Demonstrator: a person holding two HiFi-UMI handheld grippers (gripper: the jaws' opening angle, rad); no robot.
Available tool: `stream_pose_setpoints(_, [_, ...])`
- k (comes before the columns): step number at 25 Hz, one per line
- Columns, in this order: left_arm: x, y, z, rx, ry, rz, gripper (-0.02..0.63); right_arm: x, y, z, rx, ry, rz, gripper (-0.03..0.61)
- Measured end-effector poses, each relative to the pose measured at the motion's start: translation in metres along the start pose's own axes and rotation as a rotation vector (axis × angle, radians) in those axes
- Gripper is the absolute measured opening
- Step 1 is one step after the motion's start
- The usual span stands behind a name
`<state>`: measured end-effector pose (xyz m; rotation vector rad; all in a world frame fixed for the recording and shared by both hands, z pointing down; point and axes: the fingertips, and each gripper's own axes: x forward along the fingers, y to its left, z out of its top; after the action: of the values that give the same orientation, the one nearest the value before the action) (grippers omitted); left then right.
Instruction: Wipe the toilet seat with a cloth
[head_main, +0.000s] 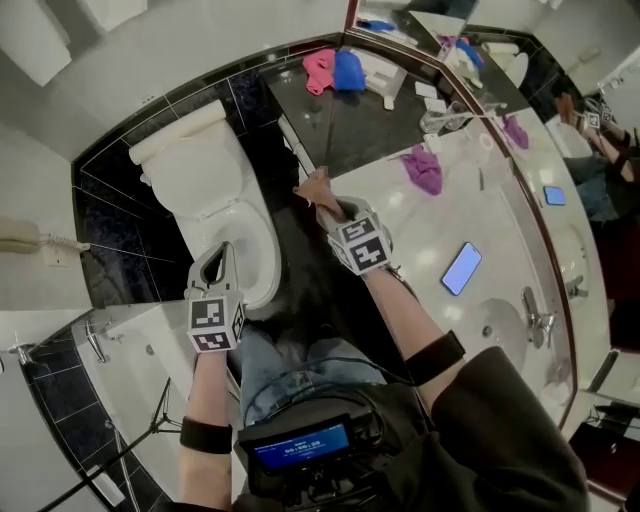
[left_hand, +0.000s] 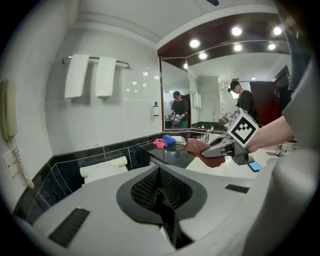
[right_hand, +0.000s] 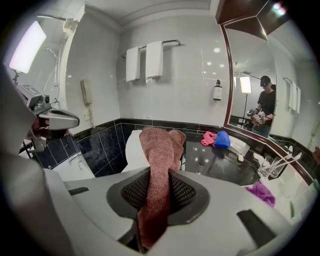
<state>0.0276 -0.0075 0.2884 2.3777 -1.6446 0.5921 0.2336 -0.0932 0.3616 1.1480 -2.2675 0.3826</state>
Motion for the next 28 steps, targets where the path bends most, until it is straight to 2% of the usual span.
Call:
stream_pose_setpoints(4, [0.034,-0.026,0.012,0.025,0.020,-0.041,0.000,0.008,-0.037,-0.004,-0.011,0.038,-0.028,0.113])
stream_pose_setpoints(8, [0.071,-0.036,0.020,0.017,0.022,-0.097,0.000,0.036,-0.076,-0.007,-0.035,0.085,-0.076,0.115])
stream_pose_setpoints(14, [0.122,-0.026,0.019,0.010,0.048,-0.113,0.000,0.087,-0.123,-0.015,-0.045,0.174,-0.098,0.124])
stream_pose_setpoints(20, [0.152,-0.002,0.009,0.006,0.079,-0.102,0.000,0.134,-0.143,-0.045,-0.057,0.294,-0.089,0.133])
stream_pose_setpoints(22, [0.156,0.004,0.006,0.000,0.081,-0.098,0.000,0.144,-0.145,-0.056,-0.075,0.335,-0.084,0.154])
stream_pose_setpoints(24, [0.158,0.007,0.003,-0.004,0.087,-0.102,0.000,0.150,-0.146,-0.062,-0.089,0.361,-0.082,0.215])
stream_pose_setpoints(27, [0.161,0.012,-0.005,-0.007,0.093,-0.097,0.000,0.157,-0.145,-0.073,-0.089,0.394,-0.066,0.267])
stream_pose_setpoints(28, [0.162,0.012,-0.006,-0.010,0.095,-0.099,0.000,0.158,-0.145,-0.077,-0.087,0.402,-0.062,0.270])
